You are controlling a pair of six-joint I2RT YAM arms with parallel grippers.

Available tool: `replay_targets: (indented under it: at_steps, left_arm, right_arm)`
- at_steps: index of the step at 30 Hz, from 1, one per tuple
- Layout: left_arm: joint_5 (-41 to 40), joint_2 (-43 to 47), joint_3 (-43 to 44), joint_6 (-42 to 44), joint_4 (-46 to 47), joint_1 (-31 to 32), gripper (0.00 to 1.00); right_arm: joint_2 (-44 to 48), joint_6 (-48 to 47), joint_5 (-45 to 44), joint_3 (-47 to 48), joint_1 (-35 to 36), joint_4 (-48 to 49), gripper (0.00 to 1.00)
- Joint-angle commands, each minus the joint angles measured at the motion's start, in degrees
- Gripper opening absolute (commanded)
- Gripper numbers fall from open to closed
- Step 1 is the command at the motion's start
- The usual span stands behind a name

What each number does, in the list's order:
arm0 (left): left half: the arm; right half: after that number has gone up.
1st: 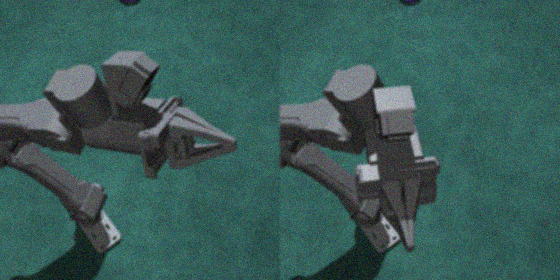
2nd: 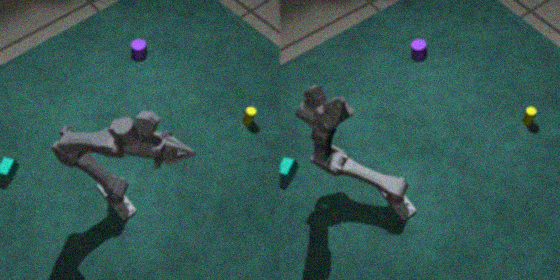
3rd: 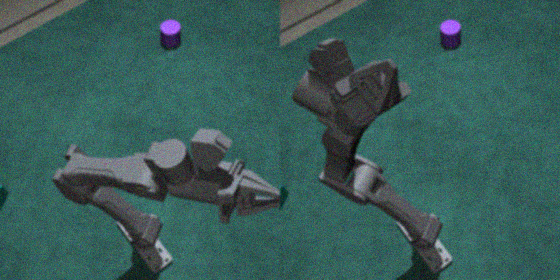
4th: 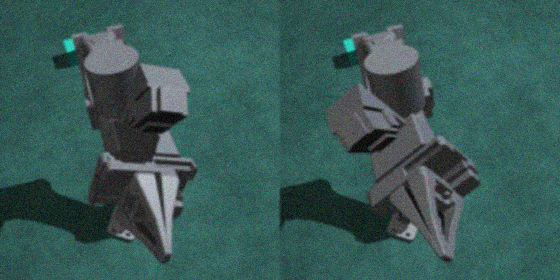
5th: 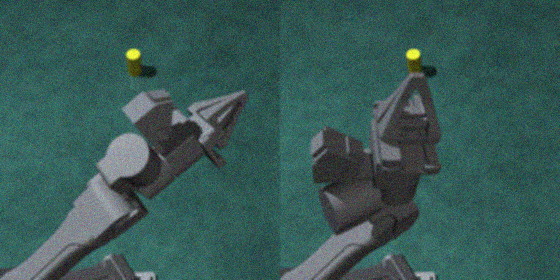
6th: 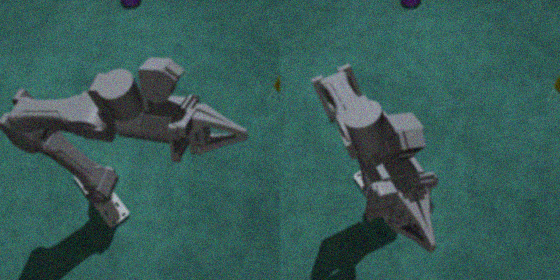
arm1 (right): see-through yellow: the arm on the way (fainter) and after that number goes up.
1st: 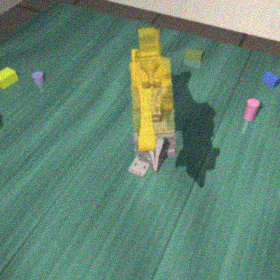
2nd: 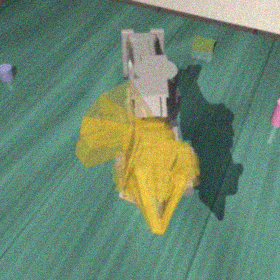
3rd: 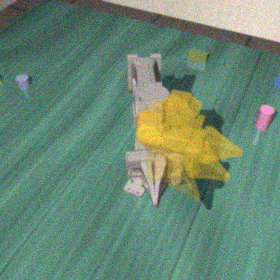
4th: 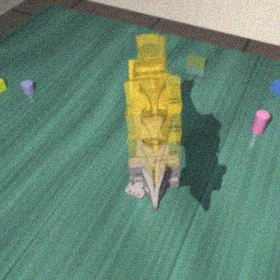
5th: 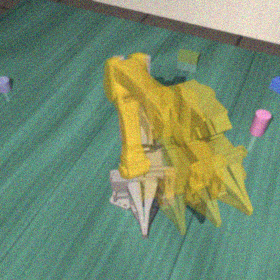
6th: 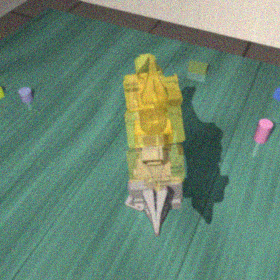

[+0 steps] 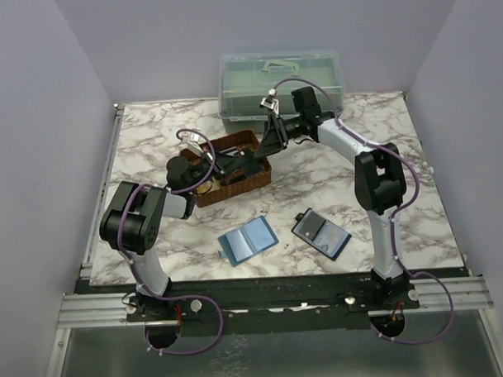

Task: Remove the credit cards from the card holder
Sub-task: Place the credit card in the storage box.

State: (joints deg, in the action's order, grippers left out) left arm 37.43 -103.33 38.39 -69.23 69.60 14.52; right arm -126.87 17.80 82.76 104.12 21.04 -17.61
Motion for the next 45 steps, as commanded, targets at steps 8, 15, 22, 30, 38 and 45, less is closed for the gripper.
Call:
replay_targets:
  at_steps: [8, 15, 22, 30, 38, 45]
  left_arm:
    - [3.1, 2.33, -2.09, 0.09, 3.94, -5.3, 0.0]
    - [4.02, 2.79, -2.56, -0.37, 5.07, -6.93, 0.0]
    - [4.06, 3.68, -3.68, -0.55, 5.48, -8.01, 0.0]
    - [3.62, 4.7, -5.47, -0.53, 7.06, -8.85, 0.0]
    - [3.86, 5.81, -6.25, -0.78, 7.38, -10.68, 0.0]
    - [4.5, 6.01, -6.16, -1.03, 7.48, -11.31, 0.0]
  right_arm:
    - [2.59, -1.06, 0.82, -1.05, -2.05, -0.41, 0.8]
    - [2.76, -1.16, 0.72, -1.33, -2.73, -0.32, 0.8]
    - [3.22, -0.67, 0.73, -1.64, -3.39, 0.15, 0.8]
    - [4.17, 1.44, 1.26, -3.62, -3.81, 3.05, 0.8]
    - [4.44, 1.58, 1.55, -3.85, -3.9, 3.26, 0.8]
    - [4.7, 1.96, 1.98, -4.14, -4.16, 3.8, 0.8]
